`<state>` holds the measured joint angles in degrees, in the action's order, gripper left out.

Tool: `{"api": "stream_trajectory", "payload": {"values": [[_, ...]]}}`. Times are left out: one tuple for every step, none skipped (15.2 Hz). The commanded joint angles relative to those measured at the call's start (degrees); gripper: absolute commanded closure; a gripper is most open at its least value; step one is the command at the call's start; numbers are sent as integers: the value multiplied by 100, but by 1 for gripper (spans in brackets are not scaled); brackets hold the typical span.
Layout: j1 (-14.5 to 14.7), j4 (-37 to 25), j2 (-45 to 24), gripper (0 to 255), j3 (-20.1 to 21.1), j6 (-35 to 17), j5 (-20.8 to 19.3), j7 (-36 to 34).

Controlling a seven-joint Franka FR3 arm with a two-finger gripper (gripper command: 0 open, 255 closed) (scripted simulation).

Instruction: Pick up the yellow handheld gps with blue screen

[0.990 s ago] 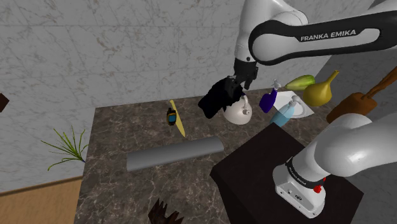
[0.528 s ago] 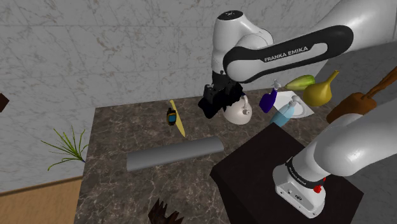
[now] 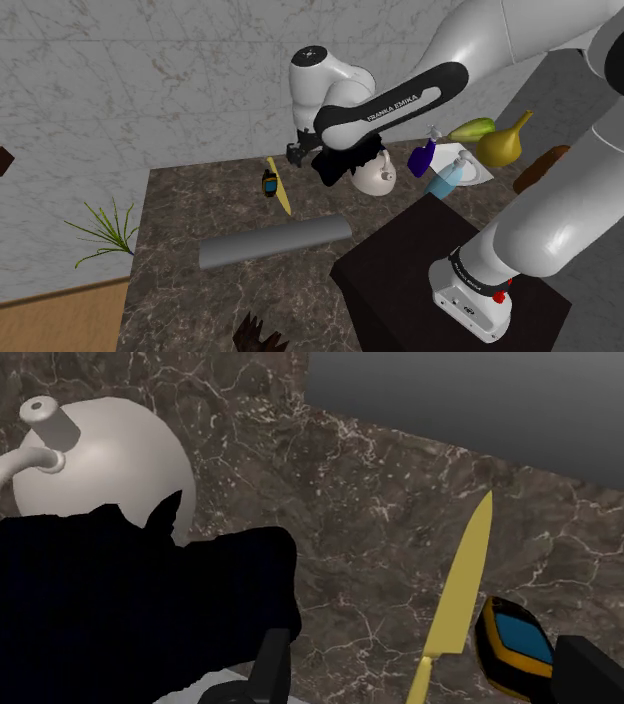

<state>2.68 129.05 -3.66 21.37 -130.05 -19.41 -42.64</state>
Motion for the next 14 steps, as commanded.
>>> {"api": "stream_trajectory", "payload": {"values": [[93, -384, -537, 0, 7, -71, -473, -476], [161, -580, -777, 0, -18, -74, -679, -673], [237, -784, -1016, 0, -52, -68, -875, -857], [327, -997, -1252, 0, -101, -54, -1058, -1026], [415, -1217, -1486, 0, -149, -32, -1230, -1183], [510, -1445, -1718, 0, -205, -4, -1390, -1326], [605, -1681, -1949, 0, -261, 30, -1537, -1455], [703, -1926, -2179, 0, -321, 69, -1672, -1570], [802, -2179, -2409, 0, -382, 113, -1794, -1672], [901, -2441, -2639, 0, -445, 161, -1905, -1761], [999, -2713, -2870, 0, -506, 214, -2005, -1837], [1095, -2996, -3103, 0, -568, 271, -2094, -1902], [1190, -3291, -3339, 0, -627, 332, -2175, -1954], [1255, -3489, -3493, 0, -670, 373, -2218, -1980]]}}
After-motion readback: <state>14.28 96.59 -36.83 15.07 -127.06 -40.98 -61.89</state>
